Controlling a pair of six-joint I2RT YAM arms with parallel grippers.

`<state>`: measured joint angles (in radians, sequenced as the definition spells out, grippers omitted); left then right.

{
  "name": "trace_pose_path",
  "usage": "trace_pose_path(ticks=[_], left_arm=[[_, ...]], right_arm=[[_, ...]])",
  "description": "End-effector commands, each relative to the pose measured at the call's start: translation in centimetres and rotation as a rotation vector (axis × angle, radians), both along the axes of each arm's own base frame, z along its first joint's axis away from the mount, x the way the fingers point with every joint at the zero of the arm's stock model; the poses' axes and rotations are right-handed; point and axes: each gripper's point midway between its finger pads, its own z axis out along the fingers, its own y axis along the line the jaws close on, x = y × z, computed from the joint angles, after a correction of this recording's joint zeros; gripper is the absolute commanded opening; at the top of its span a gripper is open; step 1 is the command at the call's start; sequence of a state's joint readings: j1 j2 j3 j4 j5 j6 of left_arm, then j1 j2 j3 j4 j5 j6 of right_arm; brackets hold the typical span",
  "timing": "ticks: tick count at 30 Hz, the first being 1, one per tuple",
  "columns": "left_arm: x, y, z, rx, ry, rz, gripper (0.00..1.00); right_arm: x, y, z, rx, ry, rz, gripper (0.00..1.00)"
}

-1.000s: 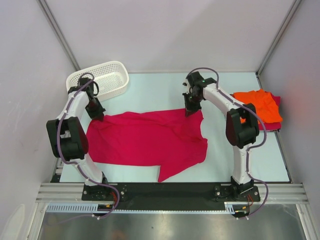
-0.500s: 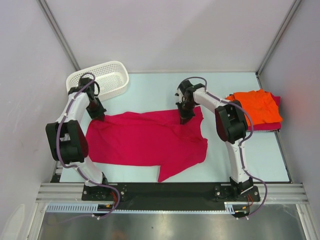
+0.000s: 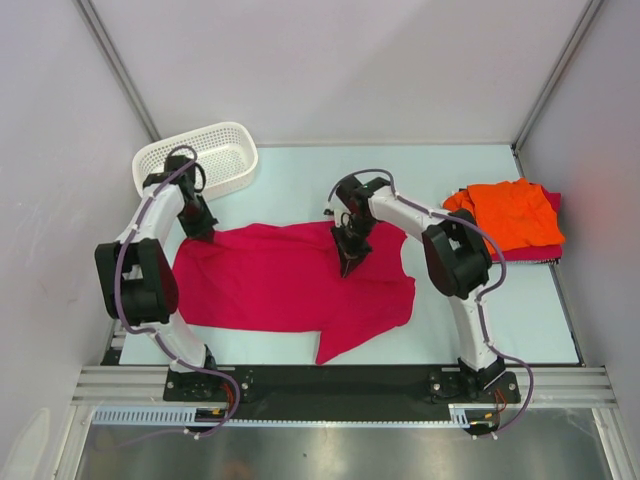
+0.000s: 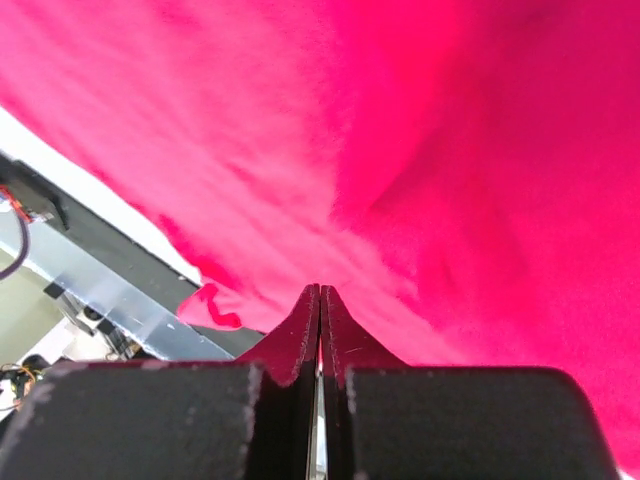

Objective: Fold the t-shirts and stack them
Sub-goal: Fold the flattened tshirt in 1/3 of the way

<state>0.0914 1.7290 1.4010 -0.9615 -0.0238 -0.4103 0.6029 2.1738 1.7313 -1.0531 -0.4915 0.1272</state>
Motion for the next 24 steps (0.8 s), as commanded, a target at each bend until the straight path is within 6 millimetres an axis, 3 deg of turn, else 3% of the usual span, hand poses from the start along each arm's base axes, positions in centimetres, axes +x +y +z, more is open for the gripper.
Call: trace_pose_path(ticks=[1, 3, 5, 6, 8, 9, 12, 20, 21, 24], left_arm=[[1.2, -0.1, 0.8, 0.022, -0.025, -0.016, 0.0], [1.8, 0.2, 1.3, 0.033, -0.05, -0.013, 0.0], [3.0, 0.2, 2.3, 0.04, -0.115, -0.024, 0.07], [3.5, 0.2, 3.1, 0.04, -0.15, -0.033, 0.26], [4.7, 0.2, 3.7, 0.042, -0.201, -0.043, 0.53], [5.4, 0.3, 3.7, 0.043, -0.206, -0.043, 0.75], [6.5, 0.3, 3.5, 0.04, -0.186, -0.052, 0.91], [6.8, 0.5, 4.4, 0.053, -0.19, -0.065, 0.96], [6.7, 0.6, 4.7, 0.06, -0.195, -0.071, 0.96], [6.3, 0.9, 5.1, 0.079, -0.202, -0.08, 0.96]], right_arm=[[2.5, -0.2, 4.9, 0.064, -0.156, -0.059, 0.0], [4.6, -0.5, 6.1, 0.082, -0.237, -0.11, 0.0], [6.9, -1.9, 6.5, 0.063, -0.303, -0.195, 0.0], [8.3, -2.0, 6.5, 0.07, -0.343, -0.222, 0.0], [10.9, -3.5, 6.2, 0.041, -0.378, -0.295, 0.0], [11.4, -3.9, 4.3, 0.008, -0.339, -0.305, 0.0], [13.0, -5.5, 1.9, -0.107, -0.335, -0.315, 0.0], [14.7, -8.6, -1.0, -0.309, -0.397, -0.347, 0.0], [15.1, -9.7, -1.5, -0.373, -0.423, -0.355, 0.0], [15.9, -10.9, -1.7, -0.44, -0.463, -0.375, 0.0]])
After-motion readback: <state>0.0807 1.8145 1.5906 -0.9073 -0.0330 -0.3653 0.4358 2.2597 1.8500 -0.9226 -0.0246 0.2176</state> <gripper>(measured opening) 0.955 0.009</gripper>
